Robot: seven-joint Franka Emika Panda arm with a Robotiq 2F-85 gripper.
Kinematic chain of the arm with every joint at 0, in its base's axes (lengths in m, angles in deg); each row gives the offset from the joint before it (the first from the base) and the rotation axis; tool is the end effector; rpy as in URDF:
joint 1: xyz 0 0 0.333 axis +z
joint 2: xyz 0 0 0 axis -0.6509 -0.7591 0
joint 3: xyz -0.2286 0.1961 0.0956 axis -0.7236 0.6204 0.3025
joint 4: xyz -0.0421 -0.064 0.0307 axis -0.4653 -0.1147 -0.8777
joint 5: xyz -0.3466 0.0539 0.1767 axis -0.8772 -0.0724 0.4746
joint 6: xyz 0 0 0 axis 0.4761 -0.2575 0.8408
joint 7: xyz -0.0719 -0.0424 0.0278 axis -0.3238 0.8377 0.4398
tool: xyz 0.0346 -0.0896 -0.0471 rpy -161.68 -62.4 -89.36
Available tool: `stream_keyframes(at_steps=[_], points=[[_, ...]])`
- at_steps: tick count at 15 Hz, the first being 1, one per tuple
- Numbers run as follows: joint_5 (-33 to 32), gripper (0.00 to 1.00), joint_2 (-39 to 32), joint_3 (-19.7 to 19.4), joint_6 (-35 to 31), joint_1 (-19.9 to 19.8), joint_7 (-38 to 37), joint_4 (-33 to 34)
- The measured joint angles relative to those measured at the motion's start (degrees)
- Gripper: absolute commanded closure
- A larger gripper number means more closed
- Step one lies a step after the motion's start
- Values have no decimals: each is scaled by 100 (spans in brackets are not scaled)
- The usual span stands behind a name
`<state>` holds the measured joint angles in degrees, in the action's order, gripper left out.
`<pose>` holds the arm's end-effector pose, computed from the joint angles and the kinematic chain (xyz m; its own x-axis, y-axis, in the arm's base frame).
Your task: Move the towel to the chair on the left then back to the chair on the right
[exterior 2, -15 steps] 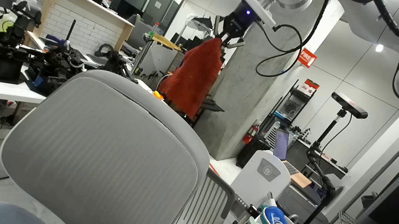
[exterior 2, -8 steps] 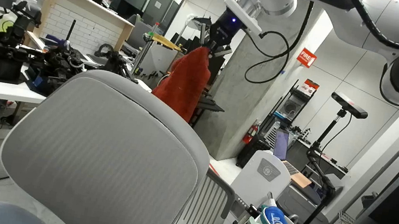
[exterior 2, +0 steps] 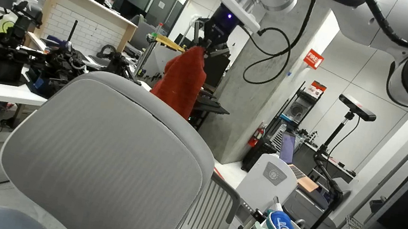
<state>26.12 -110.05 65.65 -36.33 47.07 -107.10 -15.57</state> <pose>0.7412 0.0788 0.4751 0.7396 -0.6730 0.0085 -0.6688 -0.7363 -0.1031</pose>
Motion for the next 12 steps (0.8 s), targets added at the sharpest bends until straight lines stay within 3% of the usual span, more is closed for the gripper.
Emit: stream_keyframes(at_steps=[4,12], points=[[-318,97,281,-66,-708,59,-170,-598],[-580,97,1348,-238,-2106,54,-479,-2954]])
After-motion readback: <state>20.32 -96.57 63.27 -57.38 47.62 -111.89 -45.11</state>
